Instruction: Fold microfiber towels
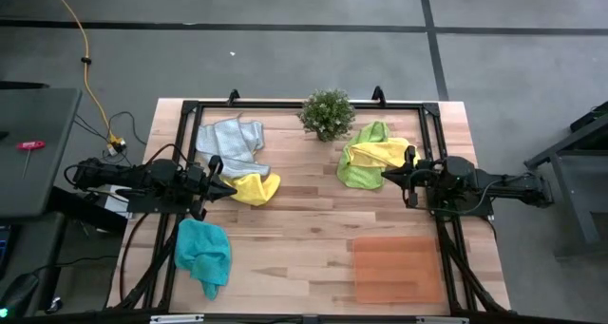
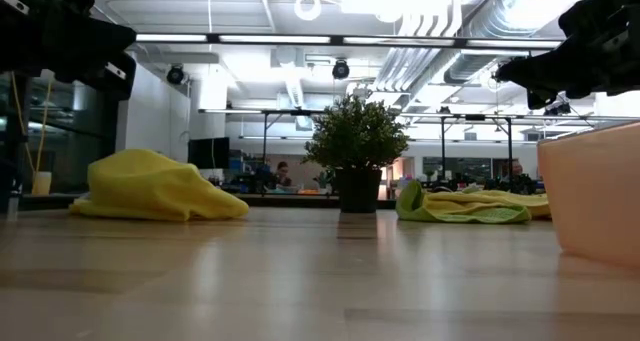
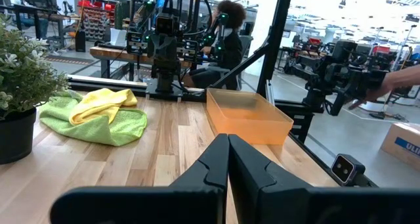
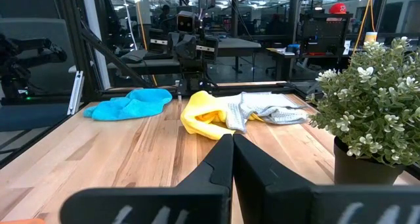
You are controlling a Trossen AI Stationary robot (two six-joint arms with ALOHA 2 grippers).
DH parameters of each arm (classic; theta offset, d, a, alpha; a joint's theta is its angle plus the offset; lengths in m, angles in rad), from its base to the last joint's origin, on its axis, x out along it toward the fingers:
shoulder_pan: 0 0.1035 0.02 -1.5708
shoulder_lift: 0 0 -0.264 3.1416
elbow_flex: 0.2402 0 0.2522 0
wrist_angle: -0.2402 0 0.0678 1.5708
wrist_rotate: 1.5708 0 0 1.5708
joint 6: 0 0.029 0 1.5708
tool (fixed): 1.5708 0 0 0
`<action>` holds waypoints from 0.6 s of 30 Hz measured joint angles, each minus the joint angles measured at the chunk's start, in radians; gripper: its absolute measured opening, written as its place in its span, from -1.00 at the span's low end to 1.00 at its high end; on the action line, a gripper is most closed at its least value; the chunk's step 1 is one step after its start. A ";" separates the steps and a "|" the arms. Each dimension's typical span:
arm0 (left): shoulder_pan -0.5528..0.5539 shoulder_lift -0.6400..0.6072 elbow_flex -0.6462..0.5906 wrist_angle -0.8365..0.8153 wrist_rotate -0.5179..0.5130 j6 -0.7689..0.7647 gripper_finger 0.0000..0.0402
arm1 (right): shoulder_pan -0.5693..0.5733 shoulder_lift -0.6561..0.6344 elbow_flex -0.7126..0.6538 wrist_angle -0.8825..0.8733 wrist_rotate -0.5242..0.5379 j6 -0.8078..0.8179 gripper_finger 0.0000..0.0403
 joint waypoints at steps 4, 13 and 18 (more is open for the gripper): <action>0.000 0.000 0.000 0.000 0.000 0.000 -1.00 | 0.000 0.000 0.000 0.028 0.038 -0.108 -1.00; 0.000 0.000 0.000 0.000 0.000 0.000 -1.00 | 0.000 0.005 0.000 0.136 0.052 -0.010 -1.00; 0.000 0.000 0.000 0.004 -0.004 0.000 -1.00 | -0.002 0.009 0.000 0.557 0.157 0.370 -1.00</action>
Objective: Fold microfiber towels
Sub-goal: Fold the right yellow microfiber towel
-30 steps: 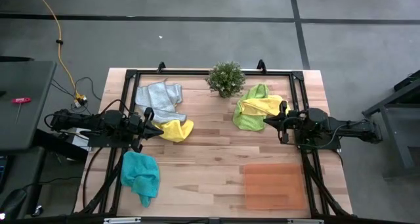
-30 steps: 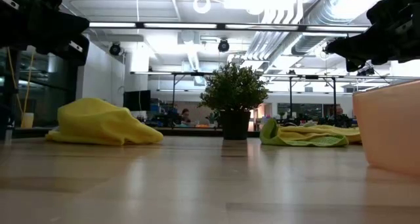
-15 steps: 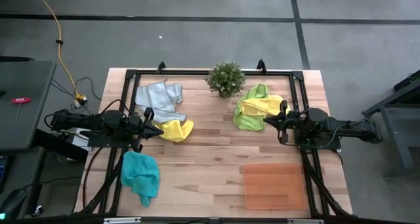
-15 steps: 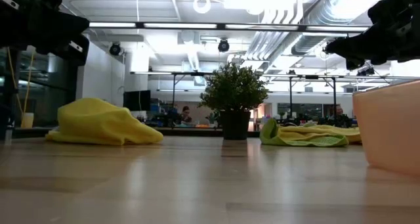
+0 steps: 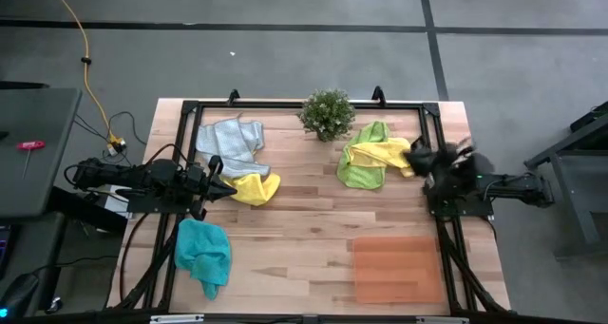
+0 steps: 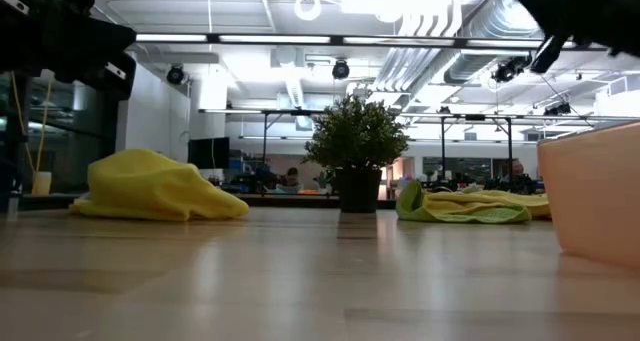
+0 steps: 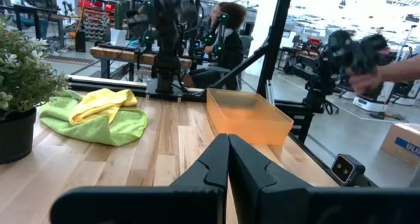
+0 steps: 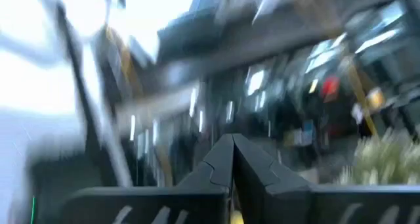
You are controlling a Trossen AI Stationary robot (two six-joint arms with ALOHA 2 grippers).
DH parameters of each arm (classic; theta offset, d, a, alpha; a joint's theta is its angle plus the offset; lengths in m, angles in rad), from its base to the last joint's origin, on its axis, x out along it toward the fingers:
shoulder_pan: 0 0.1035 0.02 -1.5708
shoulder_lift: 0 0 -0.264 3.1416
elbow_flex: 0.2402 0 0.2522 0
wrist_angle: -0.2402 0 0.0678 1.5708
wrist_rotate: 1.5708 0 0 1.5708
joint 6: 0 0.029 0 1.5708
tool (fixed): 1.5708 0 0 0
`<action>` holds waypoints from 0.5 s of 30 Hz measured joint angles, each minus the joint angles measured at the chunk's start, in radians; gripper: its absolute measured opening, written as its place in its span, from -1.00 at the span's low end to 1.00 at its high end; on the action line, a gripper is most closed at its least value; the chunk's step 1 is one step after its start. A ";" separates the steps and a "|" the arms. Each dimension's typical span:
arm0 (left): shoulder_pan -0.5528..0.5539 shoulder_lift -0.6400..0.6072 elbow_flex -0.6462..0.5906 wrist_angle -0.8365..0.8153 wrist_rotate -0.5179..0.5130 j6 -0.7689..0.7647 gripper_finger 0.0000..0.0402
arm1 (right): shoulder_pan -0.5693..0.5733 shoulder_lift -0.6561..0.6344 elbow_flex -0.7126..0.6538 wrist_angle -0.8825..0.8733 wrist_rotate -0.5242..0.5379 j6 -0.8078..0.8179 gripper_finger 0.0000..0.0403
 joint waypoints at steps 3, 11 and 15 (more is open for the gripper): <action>-0.001 0.000 0.000 0.048 -0.049 -0.030 -1.00 | 0.000 0.000 0.000 0.173 0.183 0.111 -1.00; -0.001 0.000 -0.001 0.394 -0.184 -0.245 -1.00 | 0.002 0.125 0.162 -0.065 0.238 0.168 -1.00; 0.000 0.000 0.000 0.551 -0.357 -0.334 -1.00 | 0.002 0.302 0.345 -0.352 0.209 0.186 -1.00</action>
